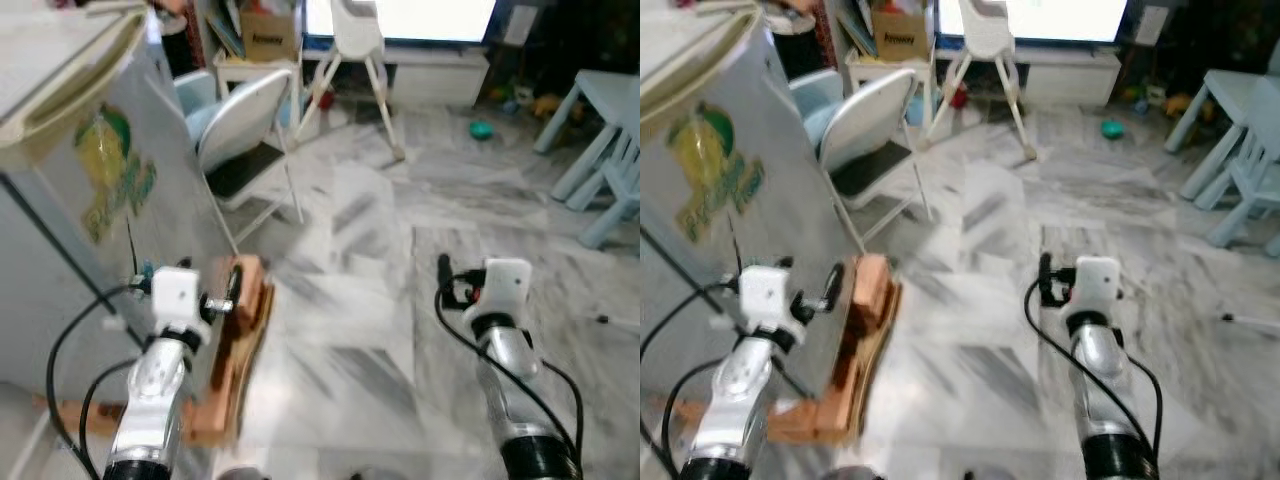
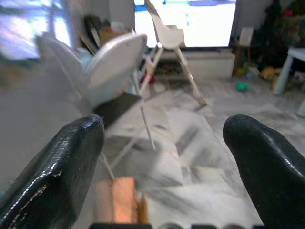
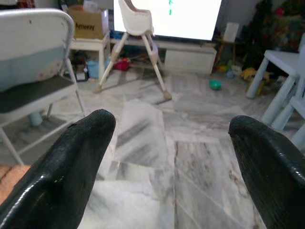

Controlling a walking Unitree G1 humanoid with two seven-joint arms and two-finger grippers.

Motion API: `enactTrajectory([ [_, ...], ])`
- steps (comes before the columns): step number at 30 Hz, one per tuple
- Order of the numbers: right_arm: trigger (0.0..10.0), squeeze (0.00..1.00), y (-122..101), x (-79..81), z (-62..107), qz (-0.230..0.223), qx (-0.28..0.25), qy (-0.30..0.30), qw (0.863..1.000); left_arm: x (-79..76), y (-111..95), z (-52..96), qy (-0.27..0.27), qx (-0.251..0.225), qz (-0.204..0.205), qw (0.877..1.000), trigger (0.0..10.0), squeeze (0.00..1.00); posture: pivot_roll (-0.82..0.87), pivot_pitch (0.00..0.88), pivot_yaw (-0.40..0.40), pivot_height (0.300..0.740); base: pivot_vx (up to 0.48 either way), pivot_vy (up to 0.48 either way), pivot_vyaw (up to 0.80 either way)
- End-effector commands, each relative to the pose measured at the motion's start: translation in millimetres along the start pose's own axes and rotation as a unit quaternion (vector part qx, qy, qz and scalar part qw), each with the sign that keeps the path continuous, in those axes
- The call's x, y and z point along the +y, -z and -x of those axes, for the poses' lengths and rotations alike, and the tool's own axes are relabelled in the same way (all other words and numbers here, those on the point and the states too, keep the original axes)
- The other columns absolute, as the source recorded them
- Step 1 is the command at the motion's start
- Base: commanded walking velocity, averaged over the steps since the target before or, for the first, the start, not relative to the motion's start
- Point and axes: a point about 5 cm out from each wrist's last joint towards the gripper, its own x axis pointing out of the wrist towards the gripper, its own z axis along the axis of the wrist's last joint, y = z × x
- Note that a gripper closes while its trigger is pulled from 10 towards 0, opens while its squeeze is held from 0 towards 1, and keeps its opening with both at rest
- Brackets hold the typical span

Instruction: Restocking fridge

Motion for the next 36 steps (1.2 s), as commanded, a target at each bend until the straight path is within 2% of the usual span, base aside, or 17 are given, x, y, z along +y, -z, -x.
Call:
enactTrajectory([
  [1, 10.0, 0.00, -3.1, 7.6, -2.2, -0.002, -0.006, -0.009, 1.000, 9.8, -2.6, 3.4, -0.011, -0.005, -0.014, 1.000, 10.0, 0.00, 0.05, 0.000, -0.042, 0.740, 0.000, 0.000, 0.00],
  [7, 10.0, 0.00, -1.2, 7.2, -0.5, 0.000, -0.004, -0.009, 1.000, 6.8, 6.5, 15.2, 0.009, 0.020, -0.012, 1.000, 10.0, 0.00, 0.05, 0.000, -0.042, 0.740, 0.000, 0.000, 0.00],
  [11, 10.0, 0.00, 0.7, 7.4, 0.5, 0.001, -0.001, -0.010, 1.000, -2.1, 22.0, 37.6, 0.055, 0.063, -0.003, 0.996, 10.0, 0.00, 0.06, 0.000, -0.044, 0.740, 0.000, 0.000, 0.00],
  [12, 10.0, 0.00, 0.7, 7.4, 0.5, 0.001, -0.001, -0.010, 1.000, -2.1, 22.0, 37.6, 0.055, 0.063, -0.003, 0.996, 10.0, 0.00, 0.06, 0.000, -0.044, 0.740, 0.000, 0.000, 0.00],
  [16, 10.0, 0.00, 0.9, 8.0, 0.4, 0.002, 0.001, -0.013, 1.000, -9.4, 31.5, 55.1, 0.111, 0.099, -0.011, 0.989, 10.0, 0.00, 0.07, 0.000, -0.048, 0.740, 0.000, 0.000, 0.00],
  [18, 10.0, 0.00, 1.2, 8.6, 0.1, 0.002, 0.002, -0.014, 1.000, -8.5, 35.1, 59.5, 0.115, 0.110, -0.017, 0.987, 10.0, 0.00, 0.07, 0.000, -0.048, 0.740, 0.000, 0.000, 0.00],
  [22, 10.0, 0.00, 1.2, 10.3, -1.1, 0.001, 0.002, -0.016, 1.000, 8.1, 40.7, 59.0, 0.060, 0.118, -0.044, 0.990, 10.0, 0.00, 0.07, 0.000, -0.051, 0.740, 0.000, 0.000, 0.00],
  [23, 10.0, 0.00, 1.0, 10.5, -1.5, 0.001, 0.002, -0.017, 1.000, 16.2, 40.8, 55.8, 0.031, 0.118, -0.060, 0.991, 10.0, 0.00, 0.07, 0.000, -0.053, 0.740, 0.000, 0.000, 0.00],
  [26, 10.0, 0.00, 0.8, 10.5, -1.7, 0.002, 0.002, -0.018, 1.000, 24.5, 40.9, 51.0, 0.003, 0.123, -0.061, 0.991, 10.0, 0.00, 0.07, 0.000, -0.053, 0.740, 0.000, 0.000, 0.00],
  [27, 10.0, 0.00, 0.7, 10.3, -1.8, 0.003, 0.002, -0.018, 1.000, 31.6, 39.2, 47.3, -0.020, 0.121, -0.064, 0.990, 10.0, 0.00, 0.06, 0.000, -0.055, 0.740, 0.000, 0.000, 0.00],
  [29, 10.0, 0.00, 0.7, 10.0, -1.9, 0.003, 0.002, -0.018, 1.000, 34.2, 38.0, 45.8, -0.031, 0.120, -0.069, 0.990, 10.0, 0.00, 0.06, 0.000, -0.055, 0.740, 0.000, 0.000, 0.00],
  [30, 10.0, 0.00, 0.5, 8.1, -2.1, 0.006, 0.003, -0.017, 1.000, 46.3, 37.8, 41.7, -0.066, 0.128, -0.083, 0.986, 10.0, 0.00, 0.06, 0.000, -0.055, 0.740, 0.000, 0.000, 0.00],
  [36, 10.0, 0.00, 0.5, 6.4, -2.3, 0.008, 0.003, -0.015, 1.000, 59.7, 39.5, 39.4, -0.097, 0.140, -0.100, 0.980, 10.0, 0.00, 0.05, 0.000, -0.054, 0.740, 0.000, 0.000, 0.00],
])
